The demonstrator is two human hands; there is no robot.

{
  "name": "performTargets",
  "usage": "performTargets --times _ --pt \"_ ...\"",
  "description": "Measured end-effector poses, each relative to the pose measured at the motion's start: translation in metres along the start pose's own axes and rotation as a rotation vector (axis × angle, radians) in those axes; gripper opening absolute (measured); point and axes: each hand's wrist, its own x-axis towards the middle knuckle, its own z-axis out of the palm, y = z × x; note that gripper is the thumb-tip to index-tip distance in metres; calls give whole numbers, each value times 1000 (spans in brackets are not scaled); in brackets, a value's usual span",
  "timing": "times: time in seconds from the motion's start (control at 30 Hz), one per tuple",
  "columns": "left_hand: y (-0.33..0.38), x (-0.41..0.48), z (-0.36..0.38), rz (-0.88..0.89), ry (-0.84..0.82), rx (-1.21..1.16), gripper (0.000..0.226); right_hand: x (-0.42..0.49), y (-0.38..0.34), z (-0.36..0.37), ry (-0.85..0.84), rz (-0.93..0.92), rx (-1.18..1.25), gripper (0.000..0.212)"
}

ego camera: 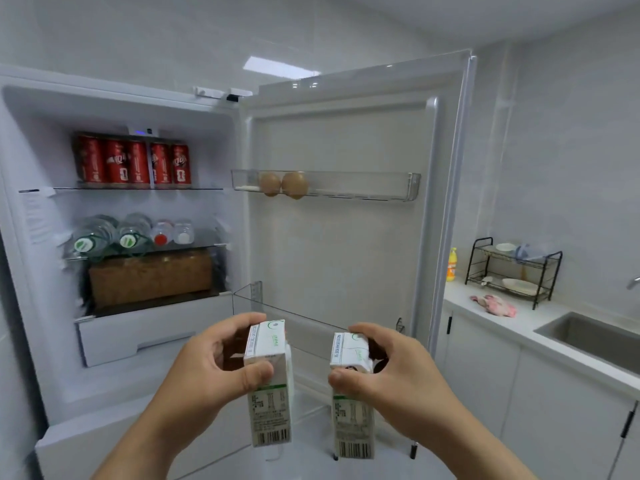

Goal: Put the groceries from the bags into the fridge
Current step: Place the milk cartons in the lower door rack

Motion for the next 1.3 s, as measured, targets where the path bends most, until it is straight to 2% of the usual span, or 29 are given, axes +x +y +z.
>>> performTargets --times 0.17,0.23,0.3,0.37,0.6,0.73,0.83,0.97,1.1,1.17,1.3 --pt "-23 45 -36 -5 -30 -6 95 43 -5 32 13 -1 4 71" --pt "-34 63 -46 -6 -40 1 92 60 -7 41 11 -3 19 65" --pt "-43 84 -54 2 -55 6 83 79 -9 49 4 6 16 50" --pt "-49 108 -60 30 -68 19 83 103 -10 56 26 4 11 47" --pt "-66 200 -80 89 -94 2 77 202 -3 74 78 -64 25 78" --pt "-80 240 -88 74 -87 2 63 243 5 79 148 -85 -21 83" --pt "-91 262 -98 28 -80 11 66 265 11 84 144 -79 -18 85" --pt "-99 285 -106 16 -91 21 91 283 19 90 168 -60 -37 84" --pt "-111 302 -108 -10 -165 24 86 293 25 93 162 -17 -111 82" --pt "-120 308 -112 -14 -216 41 85 293 26 95 138 18 -138 71" --pt "-135 317 -122 -42 -316 111 69 294 32 99 126 83 -156 68"
